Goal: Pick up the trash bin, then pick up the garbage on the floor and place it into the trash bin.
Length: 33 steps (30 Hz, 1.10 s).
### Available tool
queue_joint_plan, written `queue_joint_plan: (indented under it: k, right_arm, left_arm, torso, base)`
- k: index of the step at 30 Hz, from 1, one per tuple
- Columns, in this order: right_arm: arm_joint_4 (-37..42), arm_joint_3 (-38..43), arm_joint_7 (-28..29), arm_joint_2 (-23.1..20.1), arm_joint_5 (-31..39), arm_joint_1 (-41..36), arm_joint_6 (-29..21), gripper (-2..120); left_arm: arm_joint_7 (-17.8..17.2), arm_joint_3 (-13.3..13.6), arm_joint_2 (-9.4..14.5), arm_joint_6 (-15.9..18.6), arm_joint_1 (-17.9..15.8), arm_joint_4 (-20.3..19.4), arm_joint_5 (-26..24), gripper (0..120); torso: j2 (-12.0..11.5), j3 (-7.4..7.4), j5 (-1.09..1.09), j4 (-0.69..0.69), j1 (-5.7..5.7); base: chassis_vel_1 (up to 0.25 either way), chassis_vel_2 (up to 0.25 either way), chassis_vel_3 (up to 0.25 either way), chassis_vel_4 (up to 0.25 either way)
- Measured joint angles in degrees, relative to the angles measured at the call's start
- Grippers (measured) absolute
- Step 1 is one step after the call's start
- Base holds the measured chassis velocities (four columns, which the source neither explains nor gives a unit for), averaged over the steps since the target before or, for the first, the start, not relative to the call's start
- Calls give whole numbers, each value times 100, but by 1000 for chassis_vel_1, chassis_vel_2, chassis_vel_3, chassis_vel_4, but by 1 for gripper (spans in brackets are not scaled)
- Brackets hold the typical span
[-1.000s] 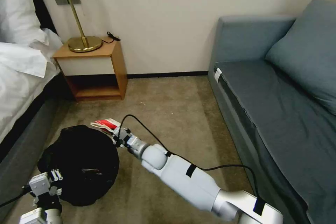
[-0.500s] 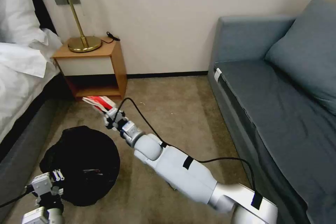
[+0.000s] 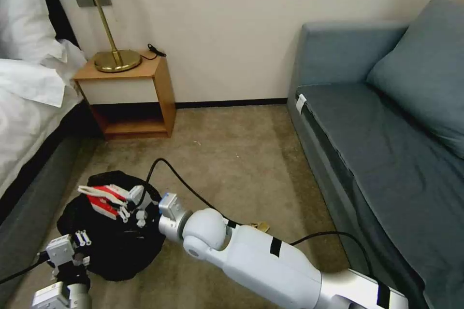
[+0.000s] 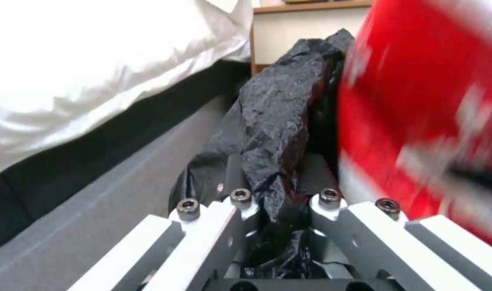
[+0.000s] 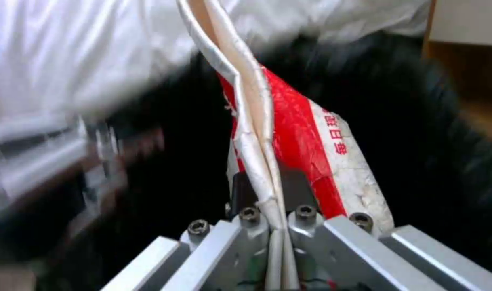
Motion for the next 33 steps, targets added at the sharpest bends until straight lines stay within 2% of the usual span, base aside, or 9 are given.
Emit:
queue_joint_plan:
  k: [5, 9, 13, 18, 20, 21, 25, 31, 33]
  right_arm:
    - [-191, -208, 221, 56, -474, -79, 126, 0]
    - [-364, -288, 374, 126, -628, -94, 155, 10]
    - [-516, -309, 530, 159, -887, -109, 239, 30]
    - [-468, -319, 590, 88, -1049, -142, 261, 44]
    - [-184, -300, 646, -168, -1244, -171, 269, 65]
    - [-184, -300, 646, -168, -1244, -171, 269, 65]
    - [73, -162, 683, -618, -1346, -238, 286, 84]
    - [314, 67, 632, -1175, -1428, -425, 393, 98]
    - [476, 250, 555, -1664, -1496, -640, 470, 100]
  left_arm:
    - [25, -2, 0, -3, 24, -60, -59, 7]
    - [28, -2, 0, -18, 35, -56, -62, 7]
    - [28, -2, 0, -36, 51, -53, -125, 7]
    - [28, 5, 0, -41, 43, -9, -144, 7]
    - [27, 10, 0, -44, 6, 87, -135, 7]
    - [27, 10, 0, -44, 6, 87, -135, 7]
    - [17, 16, 0, -64, -27, 182, -152, 7]
    - [14, 45, 11, -86, -69, 255, -154, 7]
    - [13, 56, 46, -98, -86, 287, -156, 7]
  torso:
    - [0, 0, 0, 0, 0]
    - [0, 0, 0, 1, 0]
    - [0, 0, 0, 0, 0]
    - [0, 0, 0, 0, 0]
    - [0, 0, 0, 1, 0]
    - [0, 0, 0, 1, 0]
    - [0, 0, 1, 1, 0]
    - [0, 0, 3, 0, 0]
    - [0, 0, 1, 0, 0]
  base:
    - [0, 0, 0, 0]
    - [0, 0, 0, 0]
    - [0, 0, 0, 0]
    - [0, 0, 0, 0]
    - [0, 0, 0, 0]
    - [0, 0, 0, 0]
    - [0, 0, 0, 0]
    - [0, 0, 0, 0]
    - [0, 0, 0, 0]
